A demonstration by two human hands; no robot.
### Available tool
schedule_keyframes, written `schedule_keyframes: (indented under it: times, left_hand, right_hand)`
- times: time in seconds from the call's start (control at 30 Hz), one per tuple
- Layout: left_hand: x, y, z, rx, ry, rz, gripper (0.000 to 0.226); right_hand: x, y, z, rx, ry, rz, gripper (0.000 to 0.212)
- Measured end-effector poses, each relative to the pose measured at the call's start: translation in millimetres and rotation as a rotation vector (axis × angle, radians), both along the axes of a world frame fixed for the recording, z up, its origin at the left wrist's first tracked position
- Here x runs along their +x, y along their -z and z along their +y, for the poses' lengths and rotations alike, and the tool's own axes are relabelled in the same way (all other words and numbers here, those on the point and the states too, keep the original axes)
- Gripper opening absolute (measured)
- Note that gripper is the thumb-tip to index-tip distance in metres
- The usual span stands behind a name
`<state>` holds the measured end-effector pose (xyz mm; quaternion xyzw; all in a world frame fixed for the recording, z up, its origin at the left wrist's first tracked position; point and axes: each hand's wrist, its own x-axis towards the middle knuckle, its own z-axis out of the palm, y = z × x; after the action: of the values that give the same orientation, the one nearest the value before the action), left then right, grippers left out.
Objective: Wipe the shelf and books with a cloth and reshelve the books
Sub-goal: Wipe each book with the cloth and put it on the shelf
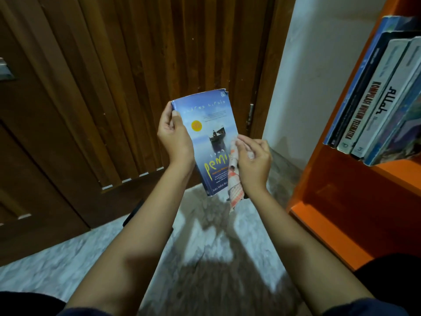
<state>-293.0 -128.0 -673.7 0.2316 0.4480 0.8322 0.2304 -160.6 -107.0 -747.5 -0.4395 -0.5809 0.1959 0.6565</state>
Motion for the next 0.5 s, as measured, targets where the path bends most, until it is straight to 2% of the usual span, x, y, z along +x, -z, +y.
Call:
schedule_keyframes:
  times: [0.07,0.13,0.23,0.3,0.5]
  left_hand:
    - [-4.4,1.0,1.3,0.004,-0.036,-0.067,0.031]
    - [-5.8,3.1,2.2,0.009,-0.076,-0.131,0.032]
    - [-7.3,4.4,-0.1,-0.002,-0.116,-0.152,0.032]
    - [-10.7,7.1,-2.9,-0.007,-0.112,-0.160,0.032]
    - [-12.8,9.6,-14.8,-0.004,-0.026,-0.083,0.032]
  right_hand:
    - [0.7,3.4,-2.4,-0.037,0.020,0.010,0.015]
    - [-6.8,3.2,-13.7,0.015,-0.076,-0.026,0.017]
    - [-17.9,9.1,-36.5,0.152,-0.248,-0.163,0.017]
    - [-18.5,17.5,-43.5,0.209,-0.279,-0.246,0.015]
    - [6.1,17.8,-18.4,-0.012,-0.122,-0.149,0.017]
